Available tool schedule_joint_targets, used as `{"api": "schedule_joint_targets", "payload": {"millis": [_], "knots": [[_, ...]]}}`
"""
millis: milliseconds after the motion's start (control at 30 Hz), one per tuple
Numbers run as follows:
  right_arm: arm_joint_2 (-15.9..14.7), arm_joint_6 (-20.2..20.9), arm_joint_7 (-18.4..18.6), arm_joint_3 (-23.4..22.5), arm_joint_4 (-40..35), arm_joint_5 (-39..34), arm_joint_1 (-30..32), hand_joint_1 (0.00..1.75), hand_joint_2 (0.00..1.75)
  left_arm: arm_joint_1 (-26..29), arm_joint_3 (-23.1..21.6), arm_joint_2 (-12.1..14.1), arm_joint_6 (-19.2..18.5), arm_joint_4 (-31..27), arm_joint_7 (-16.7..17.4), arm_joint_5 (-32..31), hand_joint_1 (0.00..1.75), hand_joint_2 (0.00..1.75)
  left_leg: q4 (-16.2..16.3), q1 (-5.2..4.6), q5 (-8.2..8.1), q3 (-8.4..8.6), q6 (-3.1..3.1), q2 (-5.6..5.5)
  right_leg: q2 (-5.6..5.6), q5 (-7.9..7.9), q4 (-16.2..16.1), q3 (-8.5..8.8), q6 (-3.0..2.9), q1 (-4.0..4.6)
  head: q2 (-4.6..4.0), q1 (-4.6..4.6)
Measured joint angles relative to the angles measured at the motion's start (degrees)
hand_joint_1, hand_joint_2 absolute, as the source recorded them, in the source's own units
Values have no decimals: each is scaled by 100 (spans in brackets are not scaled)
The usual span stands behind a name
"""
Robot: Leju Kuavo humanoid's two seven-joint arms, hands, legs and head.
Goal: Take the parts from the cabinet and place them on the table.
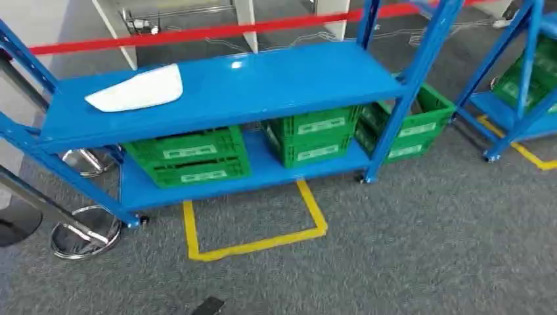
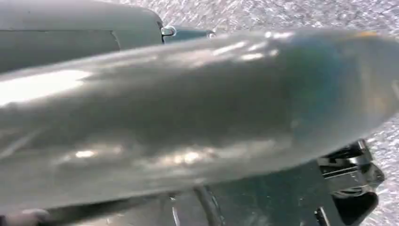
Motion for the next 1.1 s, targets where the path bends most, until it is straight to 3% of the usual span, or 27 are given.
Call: {"api": "schedule_joint_targets", "payload": {"millis": [67, 100, 133, 167, 233, 267, 300, 333, 400, 467, 500, 567, 633, 733, 767, 800, 833, 900, 933, 967, 1067, 1100], "knots": [[0, -2, -2, -4, -2, 2, -20, 0, 0, 9, 0, 9, 9, 0, 4, -4, 0, 0, -118, 18, -65, 25, 35, -30, -56, -12, -79, 53, 71, 19, 2, -2], [0, -4, -2, -9, -9, 4, -20, 0, 0, 25, -2, 0, 17, 0, 22, -15, 0, 0, -209, 76, -55, 119, 44, -31, -41, -73, -81, 84, 91, 1, 2, -7], [0, -9, -4, -13, -7, 4, -22, 0, 0, 27, -4, 0, 20, 0, 24, -24, 0, 0, -255, 78, -61, 192, 65, -33, -8, -141, 124, -9, 116, 14, 2, 35], [0, -11, -4, -22, -7, 4, -33, 0, 0, 15, -2, -2, 33, 0, 37, -22, 0, 0, -260, 81, -82, 217, 93, -27, 11, -286, 521, -249, 138, 13, 2, 42], [-2, -24, -2, -48, -9, 4, -27, 0, 0, 2, -2, -7, 46, 0, 50, -20, 0, 0, -258, 81, -151, 272, 118, -28, 24, -563, 1494, -910, 174, 8, 2, 33], [-7, -31, -2, -52, -9, 2, -22, 0, 0, 2, -2, -7, 52, 0, 50, -17, 0, 0, -258, 81, -189, 314, 119, -35, 25, -516, 1759, -1172, 188, 11, 2, 37], [-7, -31, -2, -55, -9, 4, -18, 0, 0, 11, -2, -7, 52, 0, 50, -11, 0, 0, -258, 82, -226, 368, 115, -45, 24, -326, 1717, -1256, 188, 10, 2, 35], [-7, -31, -2, -59, -7, 4, -17, 0, 0, 19, 0, -9, 52, 0, 50, -11, 0, 0, -258, 84, -279, 446, 105, -58, 24, 30, 1407, -1217, 180, 9, 2, 35], [-7, -28, -2, -63, -7, 4, -10, 0, 0, 14, 0, -20, 52, 0, 50, -11, 0, 0, -257, 88, -390, 602, 64, -73, 23, 741, 456, -937, 155, 6, 2, 39], [-7, -33, -7, -79, -2, 4, -19, 0, 0, -1, 0, -18, 59, 0, 50, -7, 0, 0, -215, 48, -471, 593, -18, -82, 39, 622, 217, -734, 98, 20, 2, 63], [-7, -46, -13, -81, -4, 11, -29, 0, 0, -3, 0, -20, 70, 0, 50, -9, 0, 0, -228, 50, -455, 583, -42, -67, 50, 604, 244, -762, 35, 31, 2, 35], [-7, -72, -13, -81, -4, 24, -6, 0, 0, -6, 0, -20, 72, 0, 50, -5, 0, 0, -249, 57, -457, 600, -66, -61, 59, 591, 232, -761, -4, 45, 2, 4], [0, -90, -9, -83, -7, 41, -6, 0, 0, -15, 0, -15, 90, 0, 50, 7, 0, 0, -93, 59, -616, 570, -136, -44, 31, 579, 174, -690, -70, -5, 2, -22], [0, -48, 26, -81, -7, 225, -18, 0, 0, -20, 0, -4, 116, 0, 50, 4, 0, 0, 1192, 94, -1142, -106, -212, -37, -3, 549, 172, -668, -128, -3, 2, -37], [-2, -35, 24, -79, -7, 277, -16, 0, 0, -12, 0, -2, 116, 0, 48, 4, 0, 0, 1479, 98, -1176, -283, -221, -36, -17, 540, 173, -661, -143, -1, 2, -44], [-2, -31, 26, -72, -7, 328, -16, 0, 0, -3, 0, 0, 116, 0, 50, 2, 0, 0, 1505, 101, -1069, -339, -221, -35, -42, 531, 173, -643, -150, 0, 2, -39], [0, -28, 33, -53, -7, 380, -16, 0, 0, -3, 0, 2, 118, 0, 50, -4, 0, 0, 1290, 100, -824, -285, -211, -33, -63, 514, 173, -618, -153, 1, 2, -44], [2, -17, 85, -13, -7, 441, -23, 0, 0, -19, 0, 6, 133, 0, 50, -24, 0, 0, 315, 89, -190, 94, -155, 95, -148, 474, 171, -536, -128, 2, 2, -42], [2, -20, 98, -4, -7, 446, -14, 0, 0, -28, -2, 7, 142, 0, 50, -28, 0, 0, 1, 55, -128, 228, -125, 336, -198, 457, 164, -516, -111, 9, 2, -37], [4, -26, 94, 4, -4, 450, -4, 0, 0, -50, -2, 4, 155, 0, 59, -28, 0, 0, -108, -14, -171, 247, -104, 428, -238, 432, 181, -507, -70, 52, 2, -46], [2, -91, 96, 15, -7, 509, -21, 0, 0, -43, -2, 0, 244, 0, 76, -13, 0, 0, -173, -12, -183, 210, -24, 260, -453, 446, 114, -480, 0, 54, 2, -33], [4, -158, 98, 37, -7, 549, -31, 0, 0, -25, 0, -4, 291, 0, 92, 9, 0, 0, -241, 28, -132, 263, 31, 195, -452, 416, 117, -462, 54, 60, 2, -31]]}}
